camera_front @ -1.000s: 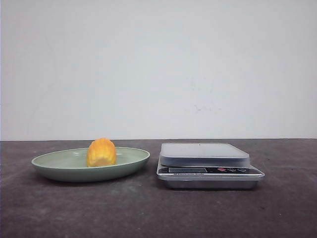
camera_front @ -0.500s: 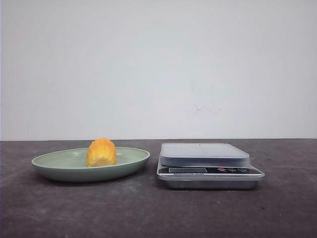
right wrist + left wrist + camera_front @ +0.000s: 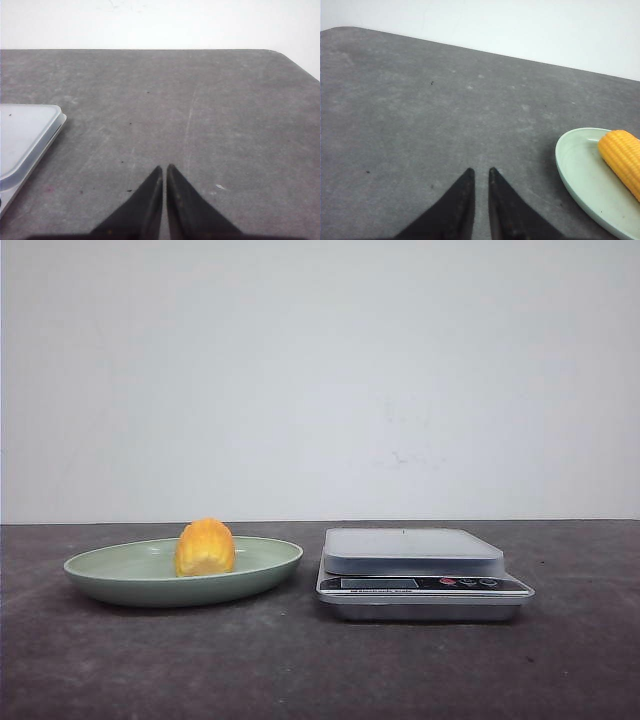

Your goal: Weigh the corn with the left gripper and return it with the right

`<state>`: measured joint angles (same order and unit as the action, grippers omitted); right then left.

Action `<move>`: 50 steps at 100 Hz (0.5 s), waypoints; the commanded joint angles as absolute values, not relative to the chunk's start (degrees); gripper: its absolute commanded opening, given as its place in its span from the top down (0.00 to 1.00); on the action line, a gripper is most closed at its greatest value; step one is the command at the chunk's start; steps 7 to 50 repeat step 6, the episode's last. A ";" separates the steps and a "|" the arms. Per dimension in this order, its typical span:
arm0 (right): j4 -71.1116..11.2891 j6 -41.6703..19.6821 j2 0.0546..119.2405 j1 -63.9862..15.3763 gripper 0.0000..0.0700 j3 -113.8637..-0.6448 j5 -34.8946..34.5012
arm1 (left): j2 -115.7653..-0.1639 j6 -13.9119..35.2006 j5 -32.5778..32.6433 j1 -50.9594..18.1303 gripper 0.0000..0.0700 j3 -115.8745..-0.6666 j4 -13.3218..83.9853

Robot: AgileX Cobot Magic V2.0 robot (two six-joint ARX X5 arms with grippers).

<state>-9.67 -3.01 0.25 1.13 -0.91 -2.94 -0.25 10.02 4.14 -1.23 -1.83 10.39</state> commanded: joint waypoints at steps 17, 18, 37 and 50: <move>-8.99 -3.42 0.23 1.04 0.99 -0.60 -2.94 | -0.19 9.50 4.01 -1.08 1.00 -0.80 10.68; -8.99 -3.42 0.23 1.04 0.99 -0.60 -2.94 | -0.19 9.50 4.01 -1.08 1.00 -0.80 10.68; -8.99 -3.42 0.23 1.04 0.99 -0.60 -2.94 | -0.19 9.50 4.01 -1.08 1.00 -0.80 10.68; -8.99 -3.42 0.23 1.04 0.99 -0.60 -2.94 | -0.19 9.50 4.01 -1.08 1.00 -0.80 10.68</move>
